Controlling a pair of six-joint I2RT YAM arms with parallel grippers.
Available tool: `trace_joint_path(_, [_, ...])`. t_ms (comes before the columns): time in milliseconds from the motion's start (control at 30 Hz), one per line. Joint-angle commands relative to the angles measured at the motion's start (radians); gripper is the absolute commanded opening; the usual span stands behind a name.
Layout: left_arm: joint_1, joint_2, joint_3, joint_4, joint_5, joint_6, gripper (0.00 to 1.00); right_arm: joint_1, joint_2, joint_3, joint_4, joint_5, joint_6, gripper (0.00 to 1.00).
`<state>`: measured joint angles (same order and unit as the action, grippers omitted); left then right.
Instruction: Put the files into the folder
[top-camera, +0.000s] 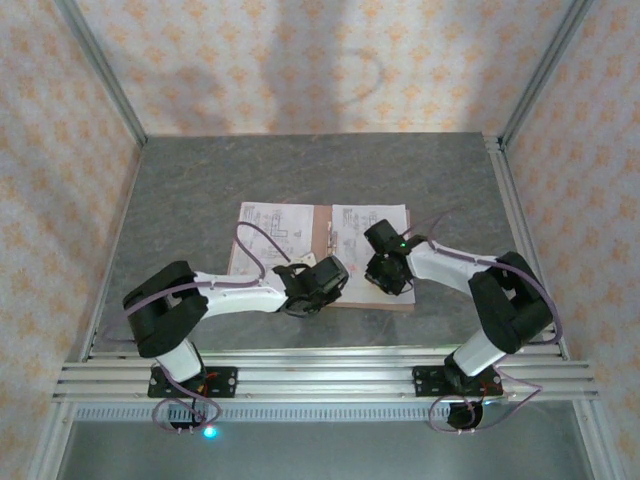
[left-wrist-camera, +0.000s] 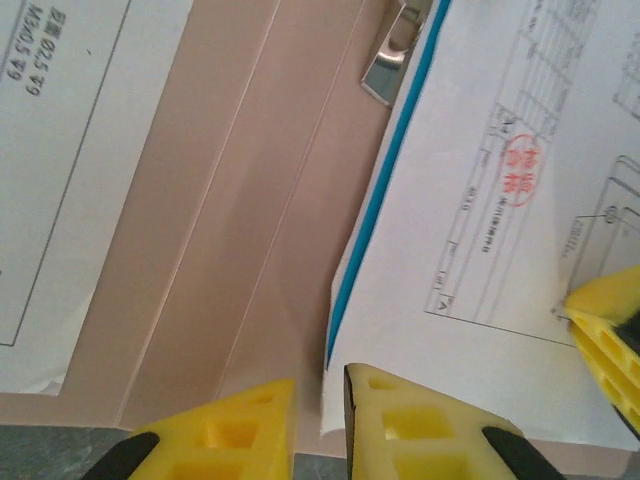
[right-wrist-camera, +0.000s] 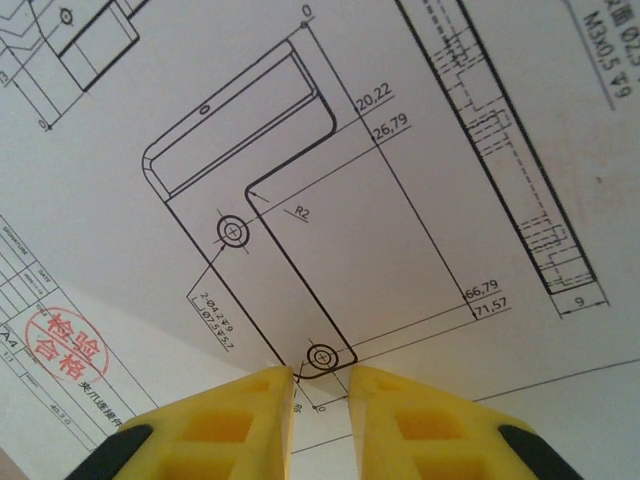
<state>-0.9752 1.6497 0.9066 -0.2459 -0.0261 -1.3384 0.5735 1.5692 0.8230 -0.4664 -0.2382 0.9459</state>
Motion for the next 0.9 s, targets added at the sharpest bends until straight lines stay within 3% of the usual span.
trace_joint_path(0, [-0.008,-0.04,-0.011,-0.058,-0.063,-0.007,0.22,0.008,0.036,0.004,-0.011,0.011,-0.009,0.23])
trace_joint_path(867, [0.001,-0.012,0.034,-0.081,-0.062,0.018,0.26,0.008,-0.064,0.011,-0.071,0.034,0.013,0.23])
